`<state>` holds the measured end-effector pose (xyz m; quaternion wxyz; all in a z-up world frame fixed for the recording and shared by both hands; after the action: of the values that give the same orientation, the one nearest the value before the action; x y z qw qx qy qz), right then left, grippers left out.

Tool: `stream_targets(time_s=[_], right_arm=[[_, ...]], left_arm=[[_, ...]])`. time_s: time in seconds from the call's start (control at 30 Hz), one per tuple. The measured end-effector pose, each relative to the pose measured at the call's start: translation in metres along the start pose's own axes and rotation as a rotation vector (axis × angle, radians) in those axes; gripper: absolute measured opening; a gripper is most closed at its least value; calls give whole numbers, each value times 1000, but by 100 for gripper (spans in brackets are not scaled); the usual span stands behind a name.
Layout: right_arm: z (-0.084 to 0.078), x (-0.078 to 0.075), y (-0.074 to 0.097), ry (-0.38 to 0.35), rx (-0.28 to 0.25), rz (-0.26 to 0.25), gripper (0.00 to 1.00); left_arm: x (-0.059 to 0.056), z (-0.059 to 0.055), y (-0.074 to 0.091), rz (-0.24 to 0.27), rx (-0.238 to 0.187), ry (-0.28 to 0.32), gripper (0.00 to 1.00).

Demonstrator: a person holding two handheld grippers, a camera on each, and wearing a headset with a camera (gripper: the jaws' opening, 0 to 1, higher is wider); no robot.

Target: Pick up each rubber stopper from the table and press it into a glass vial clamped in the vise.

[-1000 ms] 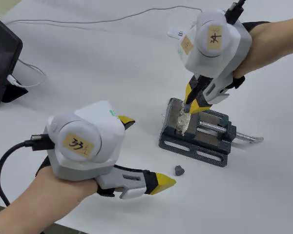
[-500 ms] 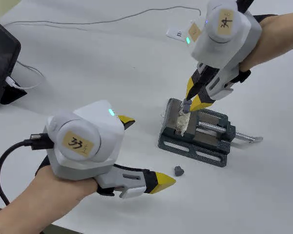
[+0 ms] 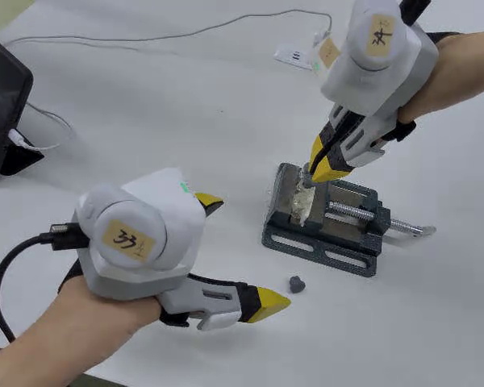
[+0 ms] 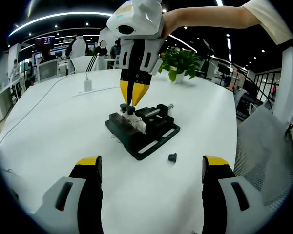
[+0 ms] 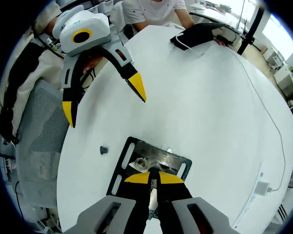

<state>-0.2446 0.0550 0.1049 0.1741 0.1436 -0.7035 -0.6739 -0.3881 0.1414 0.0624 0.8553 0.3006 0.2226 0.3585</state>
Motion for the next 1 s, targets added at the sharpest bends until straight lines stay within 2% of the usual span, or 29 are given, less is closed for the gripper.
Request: stream_targets(time_s=[0.5,0.77,0.8,0.87,1.0], right_arm=[[-1,-6,-5,-25,-7,16,0],[4,-2,-5,-24,23,2,0],[4,-2,-5,-15,29,3,0],[3,-4,-5,-46,31,23,0],[5,-2,-5,-31,45,23,0]], left_arm=[[-1,-3,-4,-11,11,9,83],[2,-2,-8,-15,5,22,82],[3,-1,-8,-15,4,26,82],[4,-1,-9,-14,2,30,82],[6,0,-11,-14,1,36,82]])
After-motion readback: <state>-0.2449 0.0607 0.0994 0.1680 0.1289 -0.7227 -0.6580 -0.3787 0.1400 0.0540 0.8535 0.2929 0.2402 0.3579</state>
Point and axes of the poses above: the centre of the closed fingertips' face, and the gripper's own axes: y roughly backward along the fingers, x roughly to its left, z roughly out of its top, the point moved 7 cm from there along y, roughly backward along the fingers, and after that the axes turned 15 degrees about x, right-handed, at the moved point
